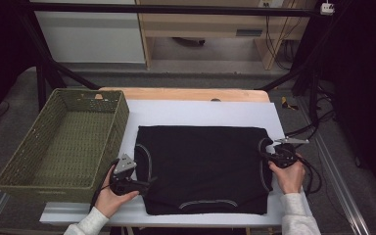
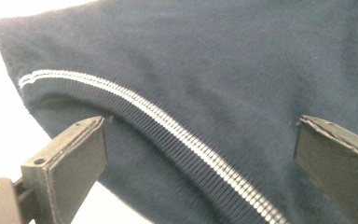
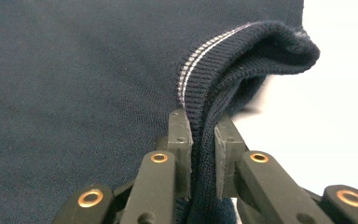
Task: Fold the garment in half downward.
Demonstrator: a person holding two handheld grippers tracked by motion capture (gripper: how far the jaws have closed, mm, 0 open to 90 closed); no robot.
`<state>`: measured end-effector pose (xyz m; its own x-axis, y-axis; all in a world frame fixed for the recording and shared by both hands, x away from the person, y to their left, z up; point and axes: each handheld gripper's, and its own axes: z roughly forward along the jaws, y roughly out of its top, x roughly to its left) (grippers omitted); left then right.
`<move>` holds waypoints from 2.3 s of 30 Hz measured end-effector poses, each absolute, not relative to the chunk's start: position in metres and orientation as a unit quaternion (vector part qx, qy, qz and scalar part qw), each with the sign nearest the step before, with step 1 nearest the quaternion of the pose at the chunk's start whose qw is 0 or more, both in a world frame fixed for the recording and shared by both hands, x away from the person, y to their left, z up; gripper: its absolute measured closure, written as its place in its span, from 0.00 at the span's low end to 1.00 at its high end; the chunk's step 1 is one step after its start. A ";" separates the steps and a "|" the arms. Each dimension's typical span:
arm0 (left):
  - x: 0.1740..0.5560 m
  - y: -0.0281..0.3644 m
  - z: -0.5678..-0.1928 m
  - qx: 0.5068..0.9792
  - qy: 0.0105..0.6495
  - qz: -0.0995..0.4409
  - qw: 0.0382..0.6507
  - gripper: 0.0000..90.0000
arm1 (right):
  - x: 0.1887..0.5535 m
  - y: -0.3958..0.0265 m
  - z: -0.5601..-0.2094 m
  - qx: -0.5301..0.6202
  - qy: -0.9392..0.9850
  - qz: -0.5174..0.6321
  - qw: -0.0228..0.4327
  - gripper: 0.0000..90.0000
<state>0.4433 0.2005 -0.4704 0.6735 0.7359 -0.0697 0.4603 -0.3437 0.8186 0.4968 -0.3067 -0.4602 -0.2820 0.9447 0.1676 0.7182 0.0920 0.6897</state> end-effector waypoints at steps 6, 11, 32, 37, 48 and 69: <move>0.444 0.201 -0.471 0.804 0.372 0.157 0.436 0.02 | 0.496 -0.326 -0.461 0.590 0.713 0.334 0.178 0.89; 0.444 0.200 -0.471 0.805 0.371 0.157 0.437 0.02 | 0.498 -0.330 -0.464 0.584 0.718 0.326 0.192 0.89; 0.445 0.199 -0.468 0.806 0.365 0.154 0.440 0.02 | 0.491 -0.331 -0.466 0.549 0.719 0.363 0.223 0.47; 0.447 0.198 -0.465 0.807 0.364 0.151 0.440 0.01 | 0.485 -0.326 -0.455 0.520 0.717 0.408 0.223 0.29; 0.453 0.192 -0.457 0.810 0.360 0.140 0.440 0.00 | 0.471 -0.294 -0.436 0.448 0.724 0.488 0.190 0.15; 0.479 0.189 -0.441 0.800 0.375 0.140 0.446 0.00 | 0.455 -0.249 -0.437 0.400 0.737 0.522 0.156 0.12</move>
